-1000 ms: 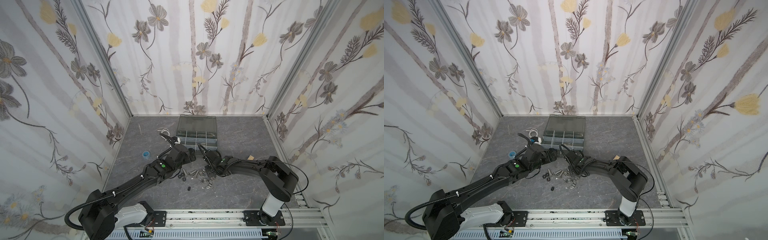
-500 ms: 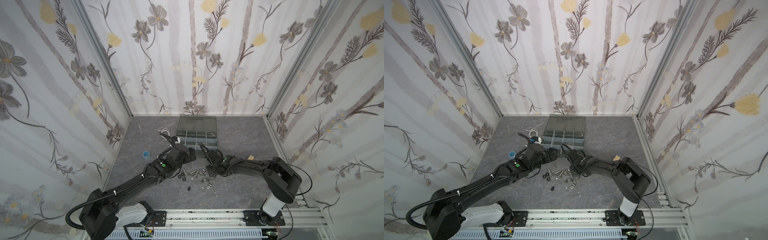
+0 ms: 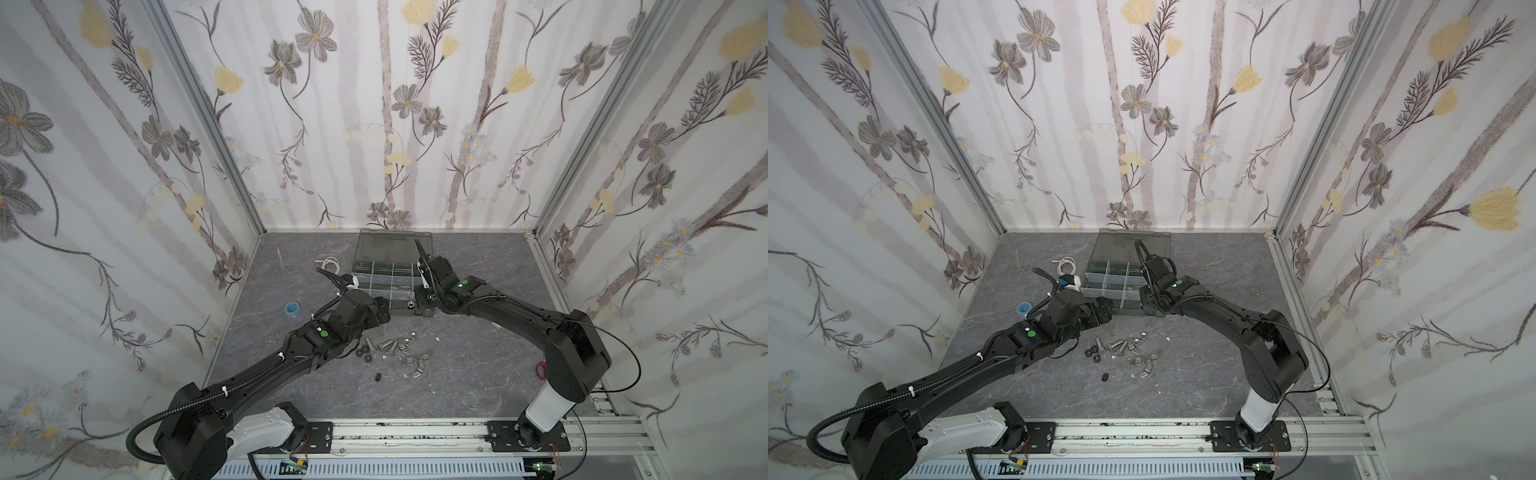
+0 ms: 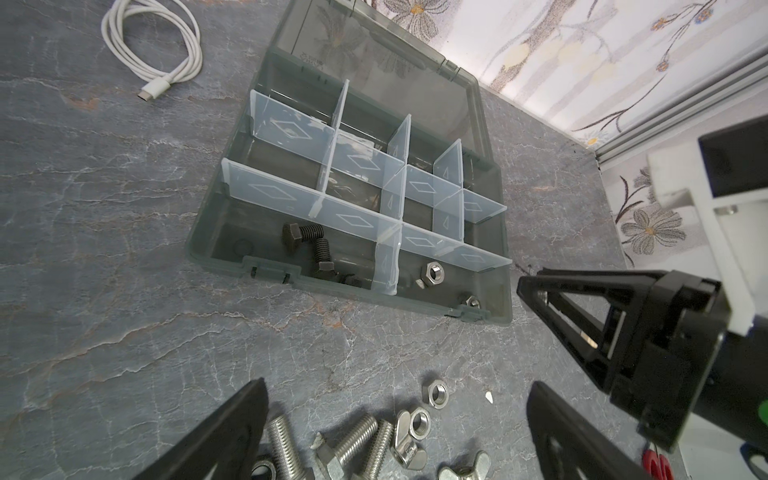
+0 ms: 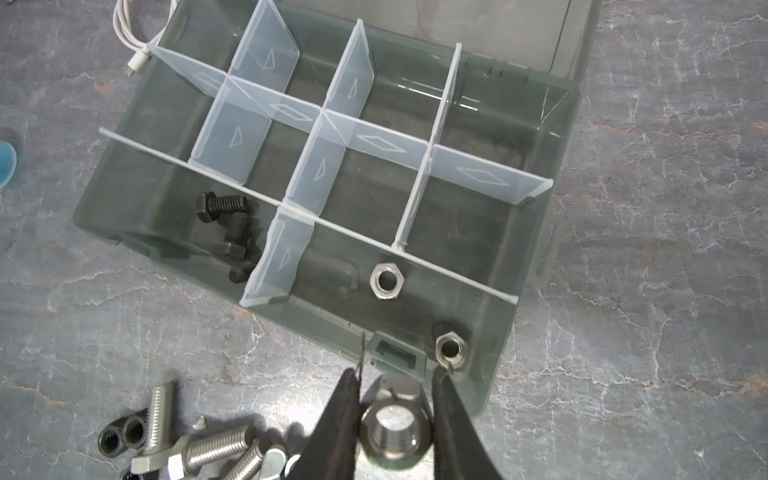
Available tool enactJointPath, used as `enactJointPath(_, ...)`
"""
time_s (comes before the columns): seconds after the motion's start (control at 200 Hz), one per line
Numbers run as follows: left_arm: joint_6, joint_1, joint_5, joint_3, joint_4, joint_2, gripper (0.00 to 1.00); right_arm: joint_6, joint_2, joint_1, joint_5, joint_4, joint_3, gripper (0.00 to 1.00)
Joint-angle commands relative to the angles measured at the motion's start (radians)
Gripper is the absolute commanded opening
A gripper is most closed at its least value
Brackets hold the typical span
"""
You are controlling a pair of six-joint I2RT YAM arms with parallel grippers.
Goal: Sort the screws and nuts into containers
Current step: 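Carry the hex nut into the box and open the right gripper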
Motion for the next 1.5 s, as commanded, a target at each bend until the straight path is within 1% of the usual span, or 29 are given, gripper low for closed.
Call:
enactJointPath(0.0, -0.016, 0.003, -0.001, -0.011, 0.016, -0.012, 1.0, -0.018, 0.039, -0.001, -0.037, 0.012, 0.043, 0.22)
enactJointPath(0.175, -0.023, 0.002, 0.006, -0.023, 0.016, -0.024, 1.0, -0.009, 0.081, -0.002, -0.043, 0.018, 0.052, 0.22)
enactJointPath(0.46, -0.036, 0.002, 0.013, -0.025, 0.02, -0.018, 1.0, -0.009, 0.083, -0.034, -0.035, 0.019, 0.002, 0.24)
enactJointPath(0.54, -0.036, 0.003, 0.016, -0.021, 0.022, -0.014, 1.0, -0.009, 0.083, -0.037, -0.035, 0.02, 0.003, 0.27)
enactJointPath(0.705, -0.036, 0.002, 0.026, -0.014, 0.024, -0.005, 1.0, -0.003, 0.076, -0.04, -0.033, 0.022, 0.006, 0.38)
enactJointPath(0.854, -0.036, 0.002, 0.028, -0.013, 0.025, -0.001, 1.0, 0.0, 0.069, -0.043, -0.033, 0.022, 0.002, 0.42)
enactJointPath(1.169, -0.036, 0.001, 0.035, -0.011, 0.033, 0.009, 1.0, 0.005, 0.007, -0.049, -0.035, 0.027, -0.032, 0.44)
enactJointPath(1.499, -0.03, 0.001, 0.062, -0.007, 0.044, 0.022, 0.96, 0.025, -0.063, -0.055, -0.058, 0.051, -0.083, 0.44)
